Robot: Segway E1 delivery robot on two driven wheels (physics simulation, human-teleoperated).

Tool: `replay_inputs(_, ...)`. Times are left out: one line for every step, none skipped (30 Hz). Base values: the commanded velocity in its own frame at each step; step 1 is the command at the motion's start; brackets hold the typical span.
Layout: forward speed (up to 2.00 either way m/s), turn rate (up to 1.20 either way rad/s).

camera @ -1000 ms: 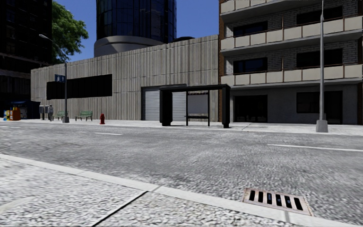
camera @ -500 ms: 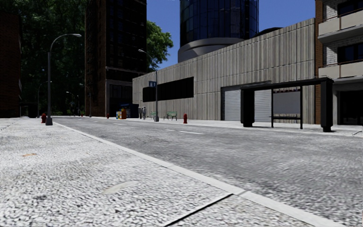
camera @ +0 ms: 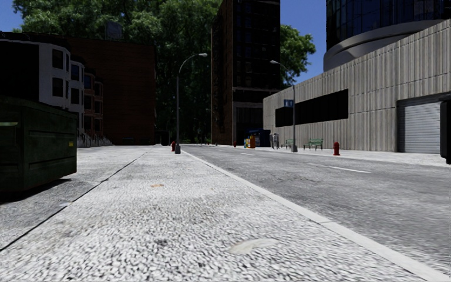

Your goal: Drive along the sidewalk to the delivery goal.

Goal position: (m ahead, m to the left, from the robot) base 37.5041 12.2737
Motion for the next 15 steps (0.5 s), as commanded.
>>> replay_inputs(0.94,0.95)
replay_inputs(0.97,0.95)
replay_inputs(0.97,0.95)
replay_inputs(1.01,0.95)
replay_inputs(1.02,0.95)
replay_inputs(1.02,0.95)
replay_inputs(1.02,0.95)
replay_inputs(1.02,0.73)
replay_inputs(1.04,0.49)
replay_inputs(1.04,0.0)
replay_inputs(1.04,0.0)
replay_inputs(1.05,0.0)
replay_inputs(1.05,0.0)
replay_inputs(1.05,0.0)
replay_inputs(1.05,0.0)
